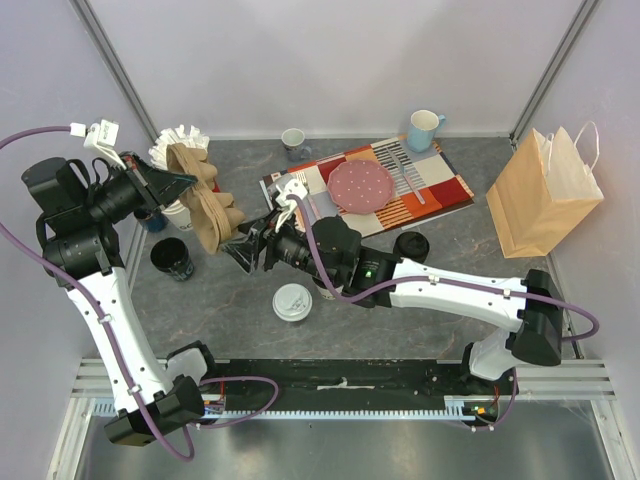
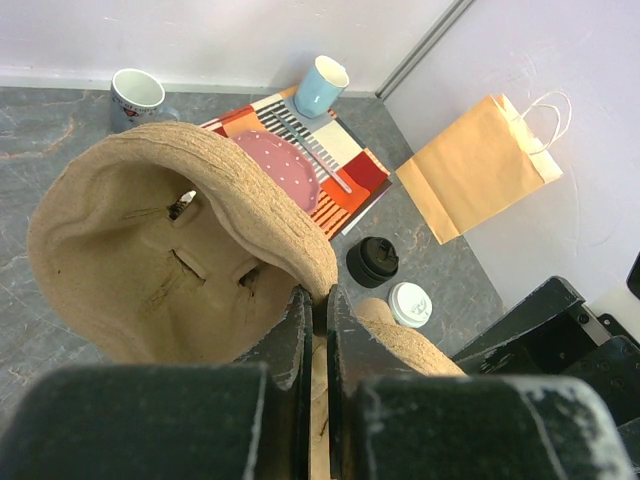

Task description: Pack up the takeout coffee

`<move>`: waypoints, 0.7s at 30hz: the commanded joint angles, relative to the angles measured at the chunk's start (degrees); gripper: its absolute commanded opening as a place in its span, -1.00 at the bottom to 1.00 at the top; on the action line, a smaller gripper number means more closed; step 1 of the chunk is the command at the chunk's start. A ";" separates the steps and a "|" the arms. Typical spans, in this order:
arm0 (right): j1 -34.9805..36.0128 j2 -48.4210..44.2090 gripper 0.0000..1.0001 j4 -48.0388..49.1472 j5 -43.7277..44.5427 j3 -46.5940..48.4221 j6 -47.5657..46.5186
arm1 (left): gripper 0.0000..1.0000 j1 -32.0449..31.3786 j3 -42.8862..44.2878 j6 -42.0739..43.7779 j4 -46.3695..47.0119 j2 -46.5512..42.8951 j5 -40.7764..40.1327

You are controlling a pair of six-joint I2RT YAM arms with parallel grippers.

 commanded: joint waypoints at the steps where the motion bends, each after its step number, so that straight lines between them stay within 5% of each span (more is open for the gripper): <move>1: 0.43 1.25 0.25 2.78 2.81 3.30 0.82 | -0.95 0.00 0.15 -2.58 2.80 -0.95 0.93; 14: 0.43 3.18 0.01 7.78 12.22 2.51 4.59 | -0.95 -0.18 -0.73 -6.09 2.98 -1.39 1.46; 21: 0.34 4.15 -0.42 10.77 14.95 2.25 5.83 | -0.95 -0.70 -3.10 -8.46 4.29 -1.83 2.16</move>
